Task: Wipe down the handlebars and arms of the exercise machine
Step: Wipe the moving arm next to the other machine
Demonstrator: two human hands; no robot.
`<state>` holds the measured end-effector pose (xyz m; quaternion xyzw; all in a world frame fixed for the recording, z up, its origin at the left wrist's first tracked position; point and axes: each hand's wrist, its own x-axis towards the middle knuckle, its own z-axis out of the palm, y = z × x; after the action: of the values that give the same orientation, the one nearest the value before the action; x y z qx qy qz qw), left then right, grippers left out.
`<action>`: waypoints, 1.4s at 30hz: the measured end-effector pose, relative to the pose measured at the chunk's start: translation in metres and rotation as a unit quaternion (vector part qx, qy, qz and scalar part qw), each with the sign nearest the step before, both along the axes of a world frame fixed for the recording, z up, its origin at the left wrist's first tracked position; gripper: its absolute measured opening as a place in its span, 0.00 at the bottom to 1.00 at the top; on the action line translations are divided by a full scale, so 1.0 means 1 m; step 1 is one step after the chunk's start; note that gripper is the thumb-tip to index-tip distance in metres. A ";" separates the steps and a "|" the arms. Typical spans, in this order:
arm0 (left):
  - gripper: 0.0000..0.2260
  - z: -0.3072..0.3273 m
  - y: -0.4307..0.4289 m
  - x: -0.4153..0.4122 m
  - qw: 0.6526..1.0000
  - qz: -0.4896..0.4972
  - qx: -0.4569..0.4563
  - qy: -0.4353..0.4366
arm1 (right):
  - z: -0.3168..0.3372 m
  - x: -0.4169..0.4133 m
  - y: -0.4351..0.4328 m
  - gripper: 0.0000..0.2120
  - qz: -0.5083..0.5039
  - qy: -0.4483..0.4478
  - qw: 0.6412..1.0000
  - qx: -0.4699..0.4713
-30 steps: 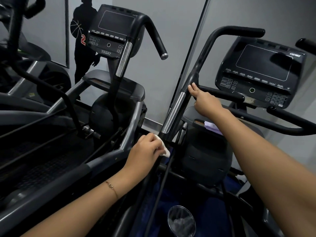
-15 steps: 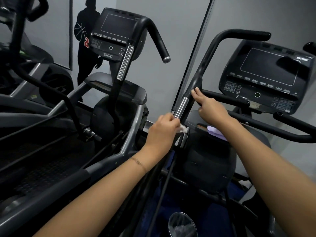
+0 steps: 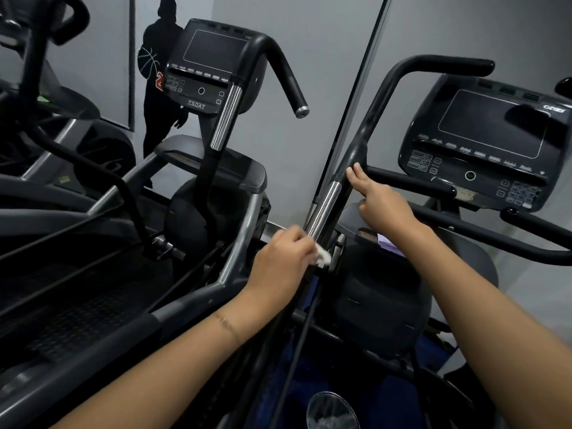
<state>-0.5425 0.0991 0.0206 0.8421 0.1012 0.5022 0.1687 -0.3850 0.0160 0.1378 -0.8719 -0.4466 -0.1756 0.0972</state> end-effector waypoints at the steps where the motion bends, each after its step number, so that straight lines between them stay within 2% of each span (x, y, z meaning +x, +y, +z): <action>1: 0.07 0.014 0.001 0.012 1.000 -0.002 -0.014 0.002 | 0.000 0.000 0.000 0.37 -0.001 0.000 1.000 -0.001; 7: 0.09 0.069 0.010 0.067 0.994 -0.011 -0.107 -0.010 | 0.002 0.007 -0.002 0.37 0.005 0.008 1.000 -0.004; 9: 0.08 0.056 0.007 0.056 0.996 -0.012 -0.089 -0.013 | 0.000 0.009 -0.003 0.37 0.012 0.010 1.000 0.001; 13: 0.05 0.012 0.001 0.016 1.000 -0.016 0.017 -0.006 | -0.006 0.008 -0.003 0.36 0.011 0.004 1.000 0.017; 15: 0.06 0.012 0.004 0.015 0.999 -0.009 0.042 -0.002 | -0.006 0.006 -0.003 0.36 0.008 0.000 1.000 0.022; 22: 0.10 0.082 0.015 0.080 0.998 0.026 -0.053 0.005 | -0.005 0.006 -0.005 0.39 0.013 0.024 0.999 0.036; 24: 0.08 0.078 0.011 0.077 0.998 0.025 -0.050 -0.001 | -0.005 0.006 -0.006 0.39 0.016 0.025 0.999 0.035; 28: 0.04 0.028 0.007 0.034 0.999 -0.015 -0.010 -0.032 | -0.005 0.006 -0.005 0.40 0.016 0.023 0.999 0.027; 31: 0.06 0.011 0.013 0.015 0.991 -0.074 -0.107 -0.024 | -0.007 0.006 -0.006 0.40 0.016 0.025 0.999 0.030; 37: 0.06 0.067 0.022 0.067 0.970 -0.078 -0.224 -0.049 | -0.004 0.004 -0.006 0.40 0.013 0.031 0.999 0.029; 39: 0.06 0.080 0.032 0.084 0.947 -0.100 -0.301 -0.054 | -0.003 0.004 -0.006 0.39 0.016 0.031 0.999 0.026; 42: 0.06 0.069 0.045 0.085 0.894 -0.181 -0.404 -0.067 | -0.002 0.004 -0.006 0.39 0.019 0.041 0.999 0.026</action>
<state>-0.4571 0.1437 0.0894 0.6692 0.1294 0.4340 0.5891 -0.3813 0.0102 0.1355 -0.8672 -0.4536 -0.1493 0.1412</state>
